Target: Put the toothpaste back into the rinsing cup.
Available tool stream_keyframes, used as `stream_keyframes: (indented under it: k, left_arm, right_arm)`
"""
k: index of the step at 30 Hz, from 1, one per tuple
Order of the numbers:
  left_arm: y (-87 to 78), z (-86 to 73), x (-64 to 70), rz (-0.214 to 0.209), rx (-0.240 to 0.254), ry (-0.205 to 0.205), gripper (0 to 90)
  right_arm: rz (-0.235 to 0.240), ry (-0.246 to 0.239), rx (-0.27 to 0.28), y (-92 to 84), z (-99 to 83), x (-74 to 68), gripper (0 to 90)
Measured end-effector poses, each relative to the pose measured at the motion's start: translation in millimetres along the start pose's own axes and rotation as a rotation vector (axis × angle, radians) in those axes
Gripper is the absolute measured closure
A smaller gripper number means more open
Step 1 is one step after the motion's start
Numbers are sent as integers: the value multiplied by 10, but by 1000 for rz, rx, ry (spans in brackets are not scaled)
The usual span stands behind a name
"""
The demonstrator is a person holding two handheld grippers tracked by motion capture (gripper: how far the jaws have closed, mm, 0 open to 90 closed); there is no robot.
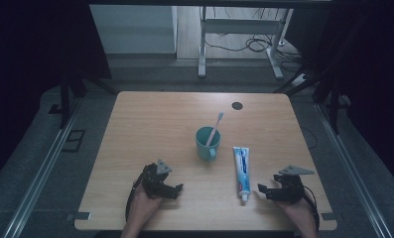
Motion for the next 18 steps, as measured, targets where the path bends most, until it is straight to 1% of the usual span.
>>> stream_keyframes:
  k: [1, 3, 6, 10, 12, 14, 16, 18]
  left_arm:
    - [0, 0, 0, 0, 0, 0, 4]
    - [0, 1, -3, 1, 1, 3, 5]
    - [-1, 1, -4, 2, 0, 3, 5]
    - [0, 2, -4, 1, 2, 3, 6]
    - [0, 2, -5, 2, 2, 2, 6]
    - [0, 2, -4, 3, 3, 0, 8]
    - [1, 5, -3, 4, 5, -3, 8]
    - [1, 5, -3, 4, 5, -3, 8]
  right_arm:
    - [1, 5, 1, -3, 13, -7, 208]
    - [10, 15, 3, -11, 37, -22, 277]
    - [26, 15, 13, -26, 74, -51, 328]
    - [36, -23, 25, -74, 170, -110, 412]
    - [39, -30, 25, -94, 211, -133, 430]
    - [58, -38, 24, -108, 250, -165, 465]
    - [73, -67, 14, -115, 296, -212, 511]
    - [85, -83, 9, -119, 329, -253, 560]
Point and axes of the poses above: each handheld gripper's, and its own axes: y roughly forward along the jaws, z roughly out of its top, x roughly to its right, the point moved 10 cm from there along y, roughly forward along the jaws, and after that the axes turned 3 degrees about y, right-handed, at the moved point
